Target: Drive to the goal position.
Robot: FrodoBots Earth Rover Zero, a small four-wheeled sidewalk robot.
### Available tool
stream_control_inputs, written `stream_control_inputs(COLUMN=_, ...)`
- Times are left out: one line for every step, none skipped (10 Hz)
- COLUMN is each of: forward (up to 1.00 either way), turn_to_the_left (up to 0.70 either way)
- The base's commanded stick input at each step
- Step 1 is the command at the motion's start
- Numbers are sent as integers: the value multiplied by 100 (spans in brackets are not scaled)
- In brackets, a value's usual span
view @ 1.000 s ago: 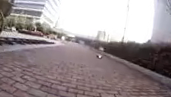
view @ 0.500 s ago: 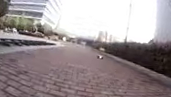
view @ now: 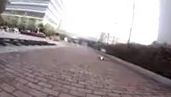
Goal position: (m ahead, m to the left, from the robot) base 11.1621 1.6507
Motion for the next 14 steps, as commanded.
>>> stream_control_inputs(forward=70, turn_to_the_left=0)
stream_control_inputs(forward=70, turn_to_the_left=0)
stream_control_inputs(forward=70, turn_to_the_left=0)
stream_control_inputs(forward=70, turn_to_the_left=0)
stream_control_inputs(forward=70, turn_to_the_left=0)
stream_control_inputs(forward=70, turn_to_the_left=0)
stream_control_inputs(forward=70, turn_to_the_left=0)
stream_control_inputs(forward=70, turn_to_the_left=0)
stream_control_inputs(forward=70, turn_to_the_left=0)
stream_control_inputs(forward=70, turn_to_the_left=0)
stream_control_inputs(forward=70, turn_to_the_left=0)
stream_control_inputs(forward=70, turn_to_the_left=0)
stream_control_inputs(forward=70, turn_to_the_left=0)
stream_control_inputs(forward=70, turn_to_the_left=0)
